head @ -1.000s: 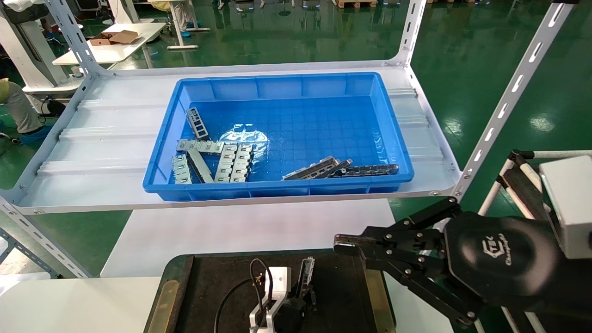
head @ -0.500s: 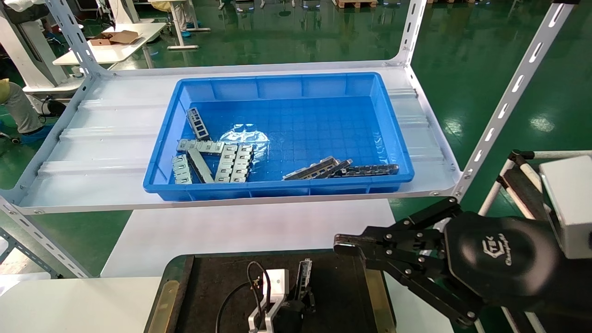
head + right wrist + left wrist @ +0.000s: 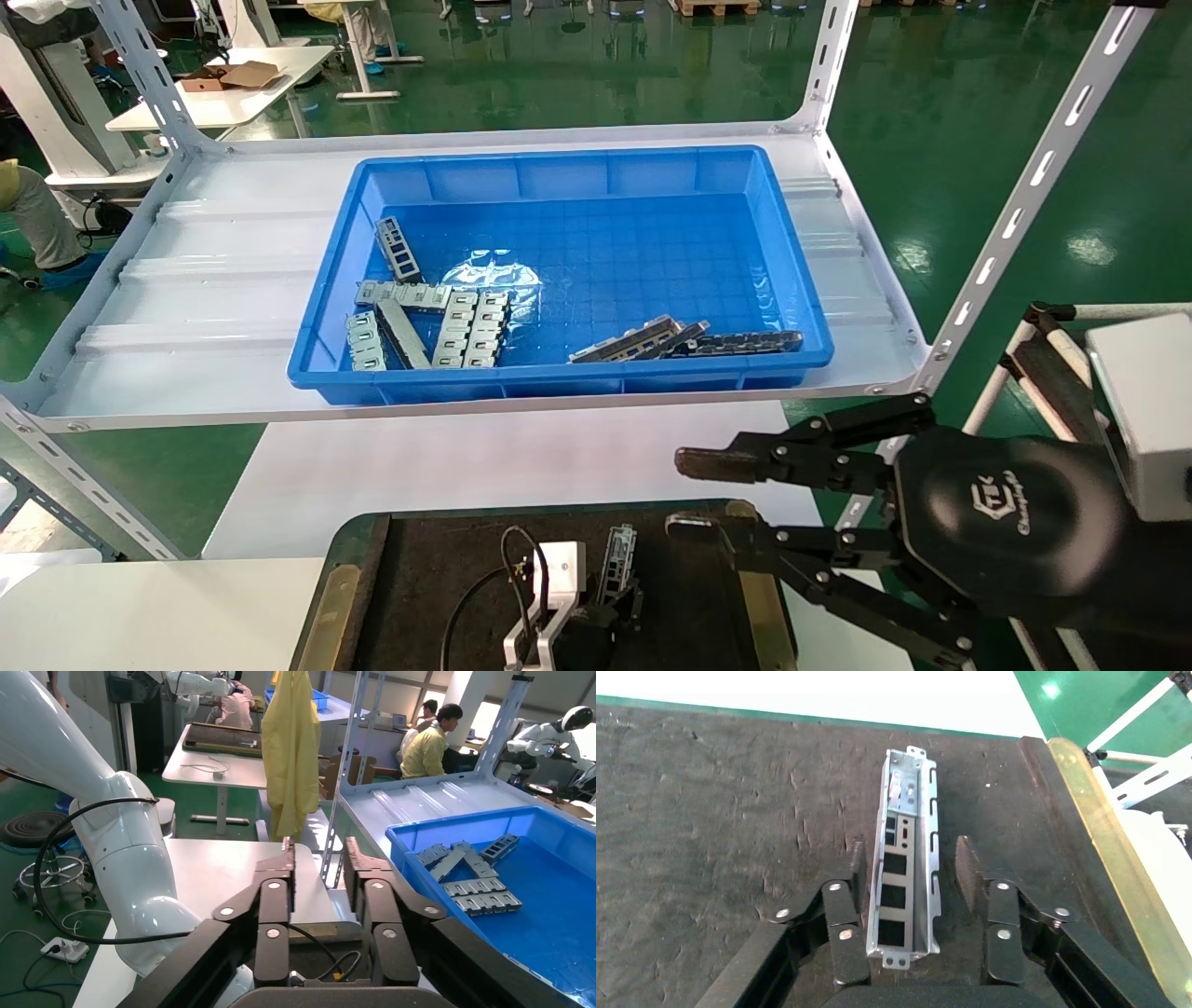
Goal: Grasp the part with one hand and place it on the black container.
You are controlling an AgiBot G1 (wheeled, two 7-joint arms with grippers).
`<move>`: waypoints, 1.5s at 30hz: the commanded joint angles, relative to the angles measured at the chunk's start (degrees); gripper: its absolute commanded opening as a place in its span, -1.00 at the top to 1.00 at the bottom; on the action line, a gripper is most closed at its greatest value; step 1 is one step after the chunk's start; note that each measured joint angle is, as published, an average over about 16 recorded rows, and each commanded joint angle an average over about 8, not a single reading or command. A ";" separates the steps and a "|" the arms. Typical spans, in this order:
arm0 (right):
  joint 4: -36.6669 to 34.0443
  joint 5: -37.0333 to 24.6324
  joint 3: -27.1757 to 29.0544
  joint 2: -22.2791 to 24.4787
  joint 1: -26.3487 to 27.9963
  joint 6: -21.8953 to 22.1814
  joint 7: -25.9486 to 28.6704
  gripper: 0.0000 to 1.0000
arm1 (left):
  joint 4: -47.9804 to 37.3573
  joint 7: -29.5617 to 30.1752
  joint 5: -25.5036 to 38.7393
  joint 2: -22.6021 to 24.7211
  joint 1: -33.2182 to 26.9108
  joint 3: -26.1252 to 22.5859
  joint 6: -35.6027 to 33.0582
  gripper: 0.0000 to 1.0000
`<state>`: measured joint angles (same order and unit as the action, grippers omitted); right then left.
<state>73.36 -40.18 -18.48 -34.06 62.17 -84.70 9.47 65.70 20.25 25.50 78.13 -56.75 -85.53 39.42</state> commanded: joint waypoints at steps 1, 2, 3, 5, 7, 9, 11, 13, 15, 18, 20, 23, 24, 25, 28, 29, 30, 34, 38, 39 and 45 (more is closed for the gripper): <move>0.00 0.00 0.00 0.00 0.00 0.00 0.00 -1.00 | 0.12 0.23 0.05 0.01 -0.15 -0.33 0.20 -1.00; 0.00 0.00 -0.01 0.00 0.00 0.00 0.00 -1.00 | 0.33 0.28 0.32 -0.06 -0.32 -0.42 0.19 -1.00; 0.00 0.00 -0.01 0.00 0.00 0.00 0.00 -1.00 | 0.56 0.35 0.65 -0.16 -0.51 -0.49 0.13 -1.00; 0.00 0.01 -0.01 0.00 0.00 0.00 -0.01 -1.00 | 1.06 0.49 1.46 -0.44 -0.97 -0.57 -0.16 -1.00; 0.00 0.01 -0.01 0.01 0.00 0.01 -0.01 -1.00 | 1.58 0.66 2.45 -0.89 -1.49 -0.58 -0.77 -1.00; 0.00 0.01 -0.02 0.01 0.00 0.01 -0.01 -1.00 | 2.12 0.82 3.49 -1.56 -2.01 -0.56 -1.68 -1.00; 0.00 0.01 -0.02 0.01 0.01 0.01 -0.01 -1.00 | 2.73 0.91 4.54 -2.51 -2.57 -0.58 -3.05 -1.00; 0.00 0.02 -0.03 0.01 0.01 0.01 -0.01 -1.00 | 3.44 1.05 5.72 -3.81 -3.16 -0.58 -4.97 -1.00; 0.00 0.02 -0.03 0.01 0.01 0.01 -0.01 -1.00 | 4.21 1.35 6.97 -5.34 -3.73 -0.50 -7.33 -1.00; 0.00 0.02 -0.03 0.01 0.01 0.01 -0.02 -1.00 | 5.23 2.11 9.12 -7.86 -4.50 -0.12 -11.62 -1.00; 0.00 0.03 -0.04 0.02 0.01 0.02 -0.02 -1.00 | 5.79 2.85 10.60 -9.56 -4.92 0.37 -14.78 -1.00; 0.00 0.03 -0.04 0.02 0.01 0.02 -0.02 -1.00 | 6.72 3.97 12.77 -12.08 -5.44 1.39 -19.89 -1.00; 0.00 0.03 -0.05 0.02 0.01 0.02 -0.02 -1.00 | 7.11 4.32 13.47 -12.93 -5.57 1.82 -21.69 -1.00; 0.00 0.03 -0.05 0.02 0.01 0.02 -0.02 -1.00 | 7.54 4.61 14.18 -13.80 -5.70 2.27 -23.55 -1.00; 0.00 0.04 -0.05 0.02 0.01 0.02 -0.03 -1.00 | 8.98 5.16 16.20 -16.37 -5.90 3.96 -29.17 -1.00; 0.00 0.04 -0.05 0.02 0.01 0.02 -0.03 -1.00 | 9.42 5.24 16.81 -17.21 -5.88 4.67 -31.07 -1.00; 0.00 0.04 -0.06 0.02 0.01 0.02 -0.03 -1.00 | 9.81 5.25 17.39 -18.01 -5.83 5.43 -32.94 -1.00; 0.00 0.04 -0.06 0.03 0.02 0.03 -0.03 -1.00 | 10.76 4.45 19.08 -20.78 -5.24 9.08 -40.15 -1.00; 0.00 0.05 -0.07 0.03 0.02 0.03 -0.04 -1.00 | 11.06 1.64 20.02 -23.41 -4.21 13.29 -47.80 -1.00; 0.00 0.05 -0.07 0.03 0.02 0.03 -0.04 -1.00 | 11.07 0.59 20.13 -24.08 -3.93 14.38 -49.80 -1.00; 0.00 0.06 -0.08 0.03 0.02 0.03 -0.04 -1.00 | 10.71 -7.79 18.96 -27.80 -1.82 21.04 -61.56 -1.00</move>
<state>73.36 -40.13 -18.56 -34.02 62.19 -84.67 9.43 76.16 12.03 43.61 50.54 -58.29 -64.34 -22.12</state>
